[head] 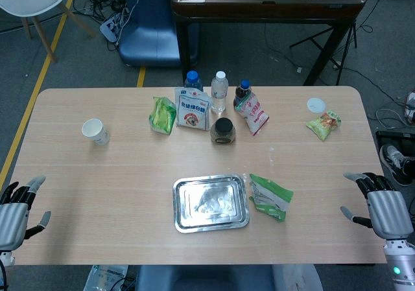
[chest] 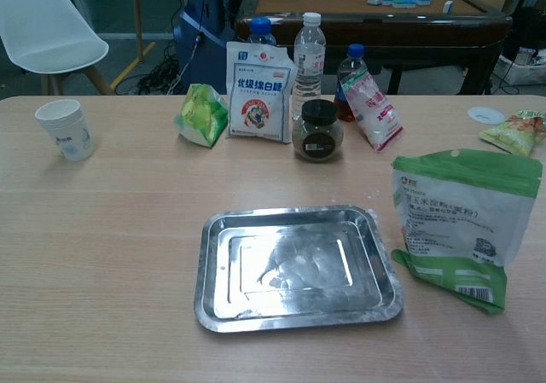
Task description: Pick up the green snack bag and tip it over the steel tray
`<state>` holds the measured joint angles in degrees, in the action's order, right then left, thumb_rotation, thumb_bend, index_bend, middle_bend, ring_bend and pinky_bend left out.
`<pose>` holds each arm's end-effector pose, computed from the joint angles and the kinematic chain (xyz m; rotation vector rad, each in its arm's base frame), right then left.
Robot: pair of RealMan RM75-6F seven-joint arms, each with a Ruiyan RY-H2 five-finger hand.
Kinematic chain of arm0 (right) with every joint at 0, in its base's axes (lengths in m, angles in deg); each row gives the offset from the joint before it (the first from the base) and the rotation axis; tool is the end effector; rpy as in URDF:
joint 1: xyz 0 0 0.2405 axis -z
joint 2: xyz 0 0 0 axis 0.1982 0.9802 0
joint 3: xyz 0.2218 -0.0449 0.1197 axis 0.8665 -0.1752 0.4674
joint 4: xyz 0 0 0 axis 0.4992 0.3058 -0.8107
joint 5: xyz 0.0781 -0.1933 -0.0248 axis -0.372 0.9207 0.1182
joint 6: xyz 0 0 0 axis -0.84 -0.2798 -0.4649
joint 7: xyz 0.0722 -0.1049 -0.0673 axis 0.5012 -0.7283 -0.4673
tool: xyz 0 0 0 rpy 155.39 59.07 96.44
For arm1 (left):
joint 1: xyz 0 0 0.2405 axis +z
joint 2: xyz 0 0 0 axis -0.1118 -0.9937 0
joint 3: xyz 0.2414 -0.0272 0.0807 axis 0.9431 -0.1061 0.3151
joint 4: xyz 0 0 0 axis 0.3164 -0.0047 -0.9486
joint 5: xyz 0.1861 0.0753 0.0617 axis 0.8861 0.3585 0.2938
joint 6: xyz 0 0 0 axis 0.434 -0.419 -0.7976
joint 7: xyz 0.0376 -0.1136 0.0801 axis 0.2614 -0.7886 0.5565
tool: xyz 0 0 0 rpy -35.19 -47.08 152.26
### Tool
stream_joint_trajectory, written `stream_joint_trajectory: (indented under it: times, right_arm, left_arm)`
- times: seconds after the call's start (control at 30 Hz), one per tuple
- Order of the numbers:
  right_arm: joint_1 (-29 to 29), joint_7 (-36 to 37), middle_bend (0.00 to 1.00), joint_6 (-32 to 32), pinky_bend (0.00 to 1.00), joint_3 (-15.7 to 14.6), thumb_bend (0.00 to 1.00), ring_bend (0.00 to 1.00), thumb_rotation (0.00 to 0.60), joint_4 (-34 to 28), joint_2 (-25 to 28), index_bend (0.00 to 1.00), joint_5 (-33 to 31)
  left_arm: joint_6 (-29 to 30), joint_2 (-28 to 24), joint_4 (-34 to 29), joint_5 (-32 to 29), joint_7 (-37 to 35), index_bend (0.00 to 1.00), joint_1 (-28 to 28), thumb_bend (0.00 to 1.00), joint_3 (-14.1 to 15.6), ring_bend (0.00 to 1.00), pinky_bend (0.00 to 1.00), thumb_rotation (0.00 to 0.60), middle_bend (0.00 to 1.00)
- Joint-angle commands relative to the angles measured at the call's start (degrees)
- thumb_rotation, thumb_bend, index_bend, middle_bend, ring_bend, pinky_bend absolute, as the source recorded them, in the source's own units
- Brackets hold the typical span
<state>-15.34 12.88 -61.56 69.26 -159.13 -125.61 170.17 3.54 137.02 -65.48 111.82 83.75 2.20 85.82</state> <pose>-0.3032 -0.1751 0.1590 1.4146 -0.8501 0.8724 -0.3101 0.1757 0.1556 -1.3795 -0.8394 -0.8548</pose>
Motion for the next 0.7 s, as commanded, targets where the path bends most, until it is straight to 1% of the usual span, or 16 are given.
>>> stream_joint_trajectory:
  times: [0.03, 0.27, 0.43, 0.5, 0.6, 0.7]
  right_arm:
    - [0.0, 0.2, 0.32, 0.1, 0.23, -0.2, 0.09, 0.22, 0.600, -0.1, 0.1, 0.27, 0.2]
    - [0.3, 1.0, 0.32, 0.4, 0.23, -0.6, 0.09, 0.22, 0.600, -0.5, -0.1, 0.27, 0.0]
    - [-0.2, 1.6, 0.32, 3.8, 0.23, -1.3, 0.08, 0.22, 0.600, -1.0, -0.8, 0.27, -1.9]
    - [-0.7, 0.9, 0.32, 5.5, 0.23, -1.5, 0.06, 0.21, 0.600, -1.0, -2.1, 0.27, -2.9]
    - [-1.3, -0.2, 0.31, 8.0, 0.23, -1.8, 0.01, 0.18, 0.600, -1.0, -4.7, 0.26, -4.7]
    - [-2.1, 0.5, 0.28, 11.0, 0.23, -1.8, 0.00, 0.15, 0.600, -0.7, -6.9, 0.22, -6.7]
  left_arm:
    - [-0.1, 0.1, 0.1, 0.1, -0.1, 0.10, 0.0, 0.31, 0.1, 0.20, 0.07, 0.600, 0.15]
    - [0.6, 0.0, 0.2, 0.9, -0.4, 0.10, 0.2, 0.31, 0.2, 0.20, 0.07, 0.600, 0.15]
    - [0.6, 0.0, 0.2, 0.9, -0.9, 0.10, 0.5, 0.31, 0.4, 0.20, 0.07, 0.600, 0.15]
    - [0.6, 0.0, 0.2, 1.2, -1.0, 0.10, 0.5, 0.31, 0.6, 0.20, 0.07, 0.600, 0.15]
    - [0.8, 0.0, 0.2, 1.6, -1.2, 0.10, 0.6, 0.31, 0.7, 0.20, 0.07, 0.600, 0.15]
    - [1.1, -0.1, 0.2, 1.9, -1.7, 0.10, 0.7, 0.31, 0.7, 0.20, 0.07, 0.600, 0.15]
